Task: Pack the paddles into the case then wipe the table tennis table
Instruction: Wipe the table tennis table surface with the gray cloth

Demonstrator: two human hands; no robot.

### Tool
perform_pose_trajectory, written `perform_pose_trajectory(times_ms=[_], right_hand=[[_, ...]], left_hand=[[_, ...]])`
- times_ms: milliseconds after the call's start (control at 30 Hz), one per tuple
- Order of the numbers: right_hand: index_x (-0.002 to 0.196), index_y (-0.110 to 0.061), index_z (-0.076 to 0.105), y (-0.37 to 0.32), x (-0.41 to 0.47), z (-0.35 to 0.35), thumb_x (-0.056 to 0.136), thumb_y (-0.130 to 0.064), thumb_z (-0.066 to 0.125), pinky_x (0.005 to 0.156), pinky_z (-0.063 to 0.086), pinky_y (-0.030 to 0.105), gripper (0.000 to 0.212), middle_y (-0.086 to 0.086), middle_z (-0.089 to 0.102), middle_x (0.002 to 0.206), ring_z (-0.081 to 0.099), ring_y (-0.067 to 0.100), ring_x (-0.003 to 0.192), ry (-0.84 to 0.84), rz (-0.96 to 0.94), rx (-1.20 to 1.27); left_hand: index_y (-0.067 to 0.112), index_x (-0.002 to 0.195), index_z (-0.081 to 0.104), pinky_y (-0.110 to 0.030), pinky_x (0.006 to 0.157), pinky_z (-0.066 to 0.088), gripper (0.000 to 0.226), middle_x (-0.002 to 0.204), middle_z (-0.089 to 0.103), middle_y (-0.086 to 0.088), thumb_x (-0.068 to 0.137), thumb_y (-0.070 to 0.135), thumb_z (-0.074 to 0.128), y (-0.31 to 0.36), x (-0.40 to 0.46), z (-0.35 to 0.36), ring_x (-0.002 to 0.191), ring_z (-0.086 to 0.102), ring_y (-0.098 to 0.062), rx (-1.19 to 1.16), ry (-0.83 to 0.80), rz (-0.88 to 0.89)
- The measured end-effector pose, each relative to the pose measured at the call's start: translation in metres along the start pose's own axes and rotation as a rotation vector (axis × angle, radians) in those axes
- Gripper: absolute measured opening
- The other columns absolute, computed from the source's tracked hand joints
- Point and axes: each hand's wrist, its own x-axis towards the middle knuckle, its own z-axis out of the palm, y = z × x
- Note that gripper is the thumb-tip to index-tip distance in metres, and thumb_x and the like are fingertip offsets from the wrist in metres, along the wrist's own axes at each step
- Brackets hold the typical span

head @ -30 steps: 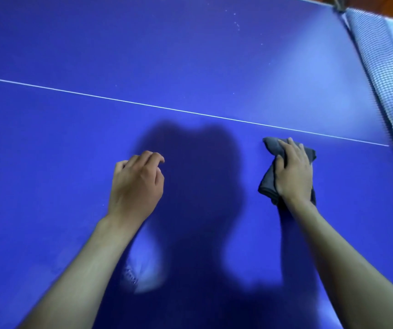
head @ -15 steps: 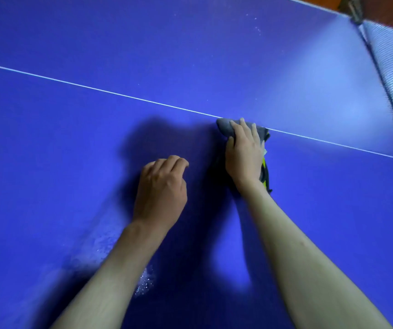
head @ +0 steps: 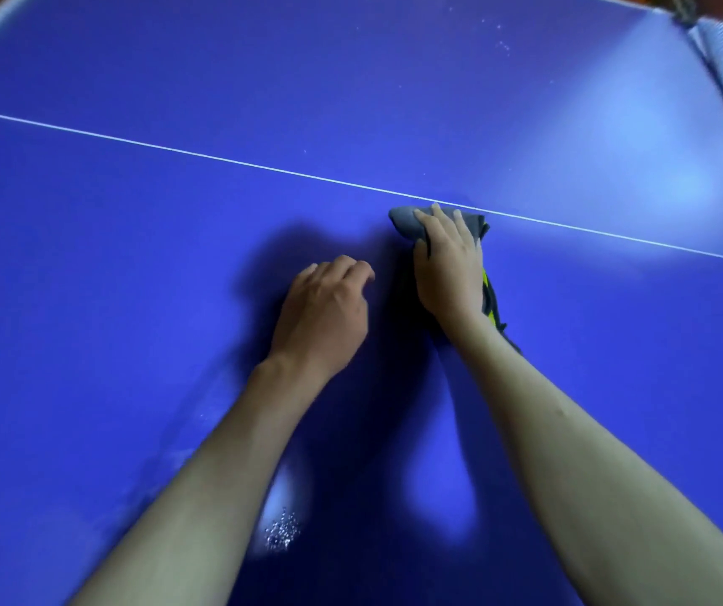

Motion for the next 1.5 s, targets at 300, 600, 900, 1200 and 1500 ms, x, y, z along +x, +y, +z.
perform_pose_trajectory(times_ms=[300, 600, 900, 1200, 1500], right_hand=[[0.147, -0.029, 0.055, -0.046, -0.127, 0.006, 0.103, -0.021, 0.050, 0.121, 0.029, 0.056, 0.045, -0.007, 0.040, 0.163, 0.025, 0.021, 0.156, 0.036, 0.042, 0.050], [0.148, -0.034, 0.052, -0.083, -0.265, 0.005, 0.100, -0.027, 0.037, 0.125, 0.025, 0.050, 0.051, -0.008, 0.038, 0.164, 0.024, 0.018, 0.156, 0.056, 0.065, 0.011], [0.146, -0.032, 0.053, -0.090, -0.279, 0.006, 0.099, -0.021, 0.032, 0.124, 0.027, 0.050, 0.053, -0.008, 0.038, 0.164, 0.026, 0.020, 0.156, 0.063, 0.038, -0.028], [0.137, -0.020, 0.063, -0.079, -0.090, 0.033, 0.102, -0.011, 0.048, 0.114, 0.039, 0.055, 0.039, 0.003, 0.051, 0.156, 0.038, 0.031, 0.150, 0.131, 0.054, 0.028], [0.141, -0.022, 0.059, -0.075, 0.034, 0.043, 0.103, -0.014, 0.049, 0.120, 0.028, 0.050, 0.040, -0.003, 0.048, 0.158, 0.032, 0.025, 0.153, 0.112, 0.124, 0.020]], left_hand=[[0.018, 0.145, 0.058, -0.051, 0.125, 0.016, 0.048, 0.156, 0.051, -0.003, 0.103, 0.002, 0.041, -0.066, -0.031, -0.021, 0.143, 0.047, -0.024, 0.139, -0.062, -0.148], [0.016, 0.130, 0.056, -0.061, 0.124, 0.009, 0.047, 0.139, 0.052, -0.005, 0.094, -0.005, 0.033, -0.055, -0.029, -0.032, 0.141, 0.043, -0.030, 0.192, -0.241, -0.145], [0.021, 0.141, 0.059, -0.049, 0.127, 0.003, 0.051, 0.150, 0.052, -0.005, 0.100, 0.002, 0.034, -0.057, -0.020, -0.045, 0.126, 0.058, -0.027, 0.258, -0.261, -0.097], [0.026, 0.159, 0.038, -0.047, 0.129, 0.001, 0.061, 0.168, 0.031, -0.002, 0.100, 0.010, 0.031, -0.061, -0.024, -0.046, 0.154, 0.031, -0.019, 0.248, -0.277, -0.042], [0.010, 0.124, 0.074, -0.059, 0.115, 0.041, 0.063, 0.132, 0.068, -0.019, 0.083, 0.012, 0.026, -0.068, -0.022, -0.039, 0.118, 0.068, -0.036, 0.289, -0.189, 0.030]])
